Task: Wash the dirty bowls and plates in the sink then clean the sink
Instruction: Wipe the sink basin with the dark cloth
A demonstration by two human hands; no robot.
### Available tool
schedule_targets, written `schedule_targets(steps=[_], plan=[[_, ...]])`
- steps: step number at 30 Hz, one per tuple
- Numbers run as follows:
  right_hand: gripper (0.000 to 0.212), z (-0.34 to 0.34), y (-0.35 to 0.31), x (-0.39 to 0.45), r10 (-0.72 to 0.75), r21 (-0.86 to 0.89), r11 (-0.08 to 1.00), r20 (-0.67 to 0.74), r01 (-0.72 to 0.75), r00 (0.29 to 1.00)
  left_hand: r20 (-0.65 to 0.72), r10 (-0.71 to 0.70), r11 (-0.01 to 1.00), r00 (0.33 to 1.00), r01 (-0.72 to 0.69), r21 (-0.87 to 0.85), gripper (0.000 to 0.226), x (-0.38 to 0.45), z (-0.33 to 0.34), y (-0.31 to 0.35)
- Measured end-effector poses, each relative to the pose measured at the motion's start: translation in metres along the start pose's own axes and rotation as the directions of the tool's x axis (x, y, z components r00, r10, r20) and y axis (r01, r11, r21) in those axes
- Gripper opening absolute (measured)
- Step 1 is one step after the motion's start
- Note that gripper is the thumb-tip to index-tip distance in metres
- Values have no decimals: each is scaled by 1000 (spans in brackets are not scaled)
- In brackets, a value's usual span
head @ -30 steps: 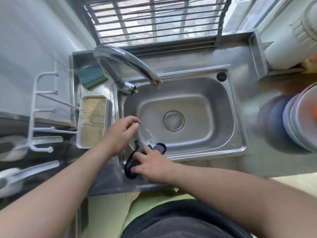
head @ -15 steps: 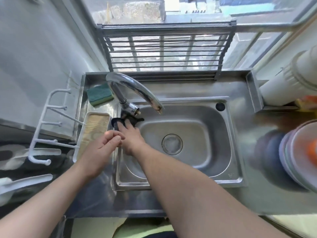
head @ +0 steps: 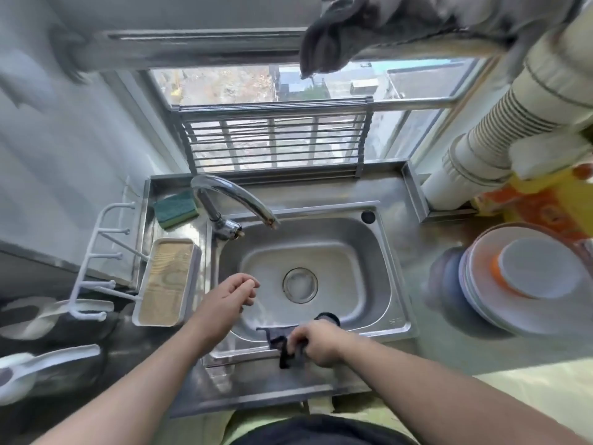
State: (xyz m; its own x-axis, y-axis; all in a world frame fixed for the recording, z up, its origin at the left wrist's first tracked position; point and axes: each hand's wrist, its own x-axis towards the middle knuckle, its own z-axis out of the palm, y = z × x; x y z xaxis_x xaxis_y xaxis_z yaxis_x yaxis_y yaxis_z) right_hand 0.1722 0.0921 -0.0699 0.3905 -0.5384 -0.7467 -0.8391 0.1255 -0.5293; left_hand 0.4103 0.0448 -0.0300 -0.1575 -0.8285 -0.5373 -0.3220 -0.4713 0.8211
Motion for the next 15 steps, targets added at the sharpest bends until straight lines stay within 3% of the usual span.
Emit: schedule_targets(steps=[4,7,9,11,15], plan=[[34,-60,74,-41,230,-50,972,-27,-231,973,24,14,1000,1000,-14,3,22,-8,20,20],[44,-93,105,-69,344,182,933,-189,-311,920,13,-3,1000,1000,3,23,17,-15,33,32],[45,-108,105,-83,370,412,880,-284,-236,884,23,-21,999,1000,20,49,13,-17,44,41],[46,-123,92,-94,337,645,761,-290,-77,896,44,-27,996,999,23,88,9,-19,58,56],[49,-159,48,-121,136,912,374,-236,170,962,96,15,998,995,-21,57,33,-14,86,101]])
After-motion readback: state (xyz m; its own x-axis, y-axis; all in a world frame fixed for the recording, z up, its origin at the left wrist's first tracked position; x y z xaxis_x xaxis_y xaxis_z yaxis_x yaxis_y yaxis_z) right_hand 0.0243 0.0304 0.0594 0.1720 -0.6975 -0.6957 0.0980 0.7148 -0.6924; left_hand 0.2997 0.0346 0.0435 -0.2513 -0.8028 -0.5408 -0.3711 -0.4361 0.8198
